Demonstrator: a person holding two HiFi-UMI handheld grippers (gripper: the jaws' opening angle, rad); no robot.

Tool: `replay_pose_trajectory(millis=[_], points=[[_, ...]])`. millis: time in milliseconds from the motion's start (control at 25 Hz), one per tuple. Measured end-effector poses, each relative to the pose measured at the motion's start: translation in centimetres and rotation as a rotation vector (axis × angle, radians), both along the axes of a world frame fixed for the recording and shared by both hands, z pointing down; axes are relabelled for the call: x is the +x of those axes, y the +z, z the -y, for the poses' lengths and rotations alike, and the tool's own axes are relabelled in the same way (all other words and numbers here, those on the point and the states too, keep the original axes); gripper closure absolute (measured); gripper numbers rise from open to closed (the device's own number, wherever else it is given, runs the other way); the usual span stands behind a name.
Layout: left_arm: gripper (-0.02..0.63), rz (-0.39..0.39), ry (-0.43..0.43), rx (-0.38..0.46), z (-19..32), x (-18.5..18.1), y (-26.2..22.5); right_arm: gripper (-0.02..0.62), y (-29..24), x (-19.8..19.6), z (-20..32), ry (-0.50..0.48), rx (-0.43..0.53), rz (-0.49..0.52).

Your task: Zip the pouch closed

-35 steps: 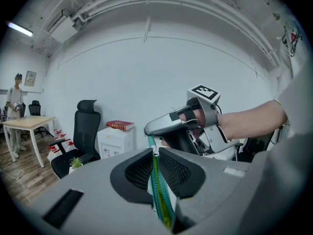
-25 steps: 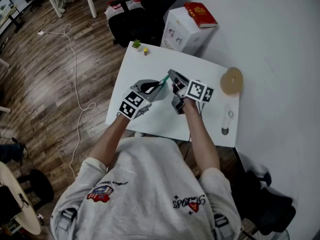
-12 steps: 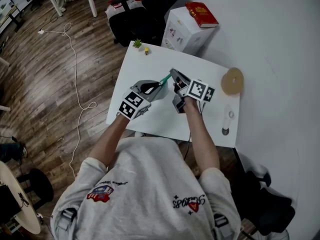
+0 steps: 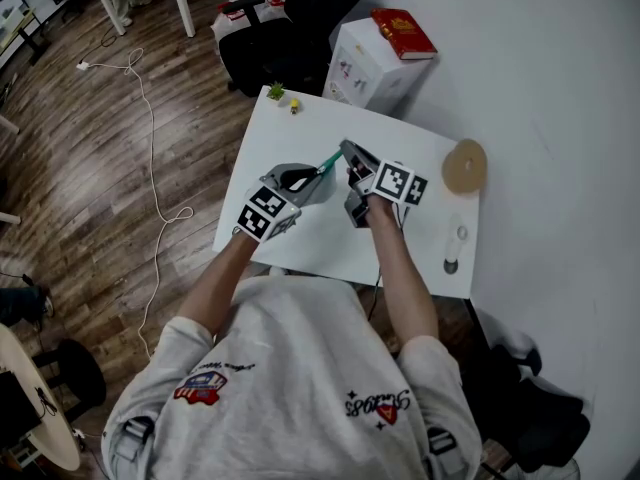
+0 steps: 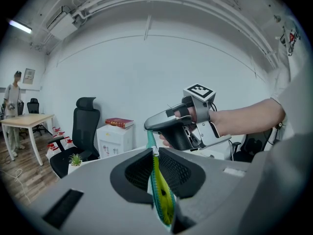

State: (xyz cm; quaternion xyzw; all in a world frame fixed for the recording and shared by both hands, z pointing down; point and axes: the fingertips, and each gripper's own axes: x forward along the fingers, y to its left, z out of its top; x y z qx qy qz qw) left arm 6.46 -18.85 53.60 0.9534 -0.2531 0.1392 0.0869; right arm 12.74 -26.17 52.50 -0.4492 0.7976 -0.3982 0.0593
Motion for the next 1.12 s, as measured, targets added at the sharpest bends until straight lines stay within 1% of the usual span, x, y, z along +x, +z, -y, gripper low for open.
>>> replay_pose_trajectory(millis=[1120], points=[[0.568, 0.008, 0.018, -0.019, -0.57, -0.7, 1.02, 0.574, 0.67, 0.68, 0.3, 0.036, -0.008, -0.008]])
